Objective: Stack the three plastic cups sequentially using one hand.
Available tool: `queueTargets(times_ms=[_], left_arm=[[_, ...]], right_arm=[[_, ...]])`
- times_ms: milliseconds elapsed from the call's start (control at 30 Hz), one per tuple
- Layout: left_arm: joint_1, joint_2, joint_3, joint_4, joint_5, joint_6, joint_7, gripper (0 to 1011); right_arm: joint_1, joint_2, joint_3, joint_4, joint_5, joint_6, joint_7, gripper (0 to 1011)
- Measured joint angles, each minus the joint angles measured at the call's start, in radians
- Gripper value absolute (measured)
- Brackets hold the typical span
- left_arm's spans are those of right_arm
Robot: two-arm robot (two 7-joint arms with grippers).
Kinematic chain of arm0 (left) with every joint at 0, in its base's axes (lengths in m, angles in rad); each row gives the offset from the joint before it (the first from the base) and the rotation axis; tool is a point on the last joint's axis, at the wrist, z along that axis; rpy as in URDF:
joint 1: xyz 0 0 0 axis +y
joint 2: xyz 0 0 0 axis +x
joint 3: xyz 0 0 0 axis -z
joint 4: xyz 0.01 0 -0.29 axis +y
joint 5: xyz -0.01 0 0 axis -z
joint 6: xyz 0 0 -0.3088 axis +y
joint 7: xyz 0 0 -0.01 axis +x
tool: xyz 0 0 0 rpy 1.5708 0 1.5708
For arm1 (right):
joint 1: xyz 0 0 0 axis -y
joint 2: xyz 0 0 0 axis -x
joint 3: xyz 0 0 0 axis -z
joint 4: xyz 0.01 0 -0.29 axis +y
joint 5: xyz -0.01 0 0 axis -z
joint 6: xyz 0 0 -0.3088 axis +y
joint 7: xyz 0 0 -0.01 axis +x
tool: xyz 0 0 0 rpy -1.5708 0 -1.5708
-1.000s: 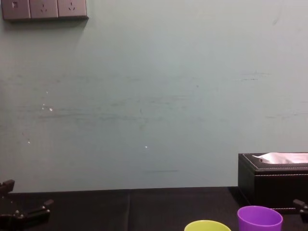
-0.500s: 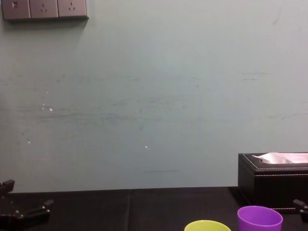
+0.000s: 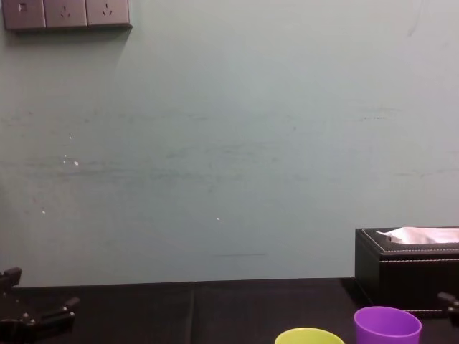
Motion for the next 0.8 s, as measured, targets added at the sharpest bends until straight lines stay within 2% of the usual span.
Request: queueTargets(times_ms=[200,300,467,567,800], left_arm=[[0.0,0.0,0.0,0.0,0.0,0.0,0.0,1000],[0.0,0.0,0.0,0.0,0.0,0.0,0.0,1000],[0.0,0.0,0.0,0.0,0.0,0.0,0.0,1000],[0.0,0.0,0.0,0.0,0.0,0.0,0.0,1000],[0.0,0.0,0.0,0.0,0.0,0.0,0.0,1001]], right_arm=[[-0.035,0.006,0.037,-0.044,0.026,0.0,0.017,1003],[-0.072,0.022,0.063,-0.085,0.05,0.006,0.028,1003],[-0.163,0.07,0.109,-0.172,0.089,0.03,0.05,1003],[-0.254,0.123,0.153,-0.254,0.128,0.064,0.072,1003],[-0.412,0.221,0.232,-0.38,0.209,0.126,0.14,1003]])
